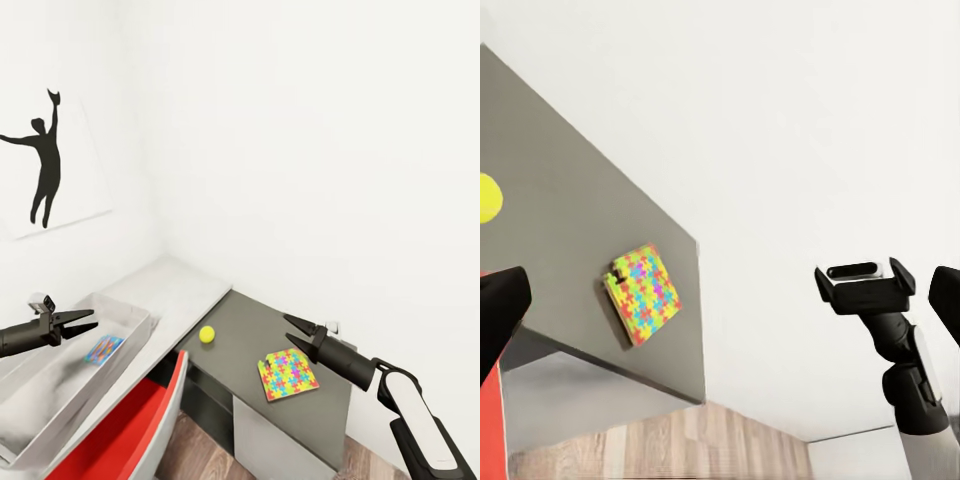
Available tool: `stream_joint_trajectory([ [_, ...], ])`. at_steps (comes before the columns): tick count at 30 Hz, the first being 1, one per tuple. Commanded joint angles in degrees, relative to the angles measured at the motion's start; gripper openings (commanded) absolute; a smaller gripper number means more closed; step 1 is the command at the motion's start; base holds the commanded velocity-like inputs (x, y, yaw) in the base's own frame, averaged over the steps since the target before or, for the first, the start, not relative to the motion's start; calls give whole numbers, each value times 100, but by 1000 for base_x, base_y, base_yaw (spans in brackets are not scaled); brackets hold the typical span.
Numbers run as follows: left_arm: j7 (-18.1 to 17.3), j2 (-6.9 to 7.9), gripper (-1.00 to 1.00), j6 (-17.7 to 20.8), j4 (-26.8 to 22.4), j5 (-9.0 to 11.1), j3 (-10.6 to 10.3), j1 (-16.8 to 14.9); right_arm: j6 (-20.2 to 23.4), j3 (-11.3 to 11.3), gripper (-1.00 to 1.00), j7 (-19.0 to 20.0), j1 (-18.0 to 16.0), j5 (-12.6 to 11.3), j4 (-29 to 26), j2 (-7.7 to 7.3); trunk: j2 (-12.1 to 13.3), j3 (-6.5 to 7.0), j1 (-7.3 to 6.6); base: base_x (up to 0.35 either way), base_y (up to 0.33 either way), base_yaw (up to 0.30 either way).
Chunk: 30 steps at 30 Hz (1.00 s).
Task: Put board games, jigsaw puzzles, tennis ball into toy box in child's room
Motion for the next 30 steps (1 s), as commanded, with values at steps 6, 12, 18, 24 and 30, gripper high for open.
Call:
stream_joint_trajectory([
  [6,-7,3,100,53,-2,10,0,-3,19,-5,100,40,-7,39,17,1,-13,-13,4,0,0,-281],
  [12,-7,3,100,55,-2,10,0,-4,18,-5,100,39,-7,39,18,1,-13,-13,4,0,0,-281],
  [18,-7,3,100,54,-2,8,-1,-5,14,-5,100,34,-7,39,61,1,-13,-13,4,0,0,-281],
  [24,-7,3,100,55,-2,6,-4,-2,12,-5,100,33,-7,39,131,1,-13,-13,4,0,0,-281],
  [30,-7,-1,100,54,-2,6,-4,-5,10,-5,100,33,-7,39,147,1,-13,-13,4,0,0,-281],
])
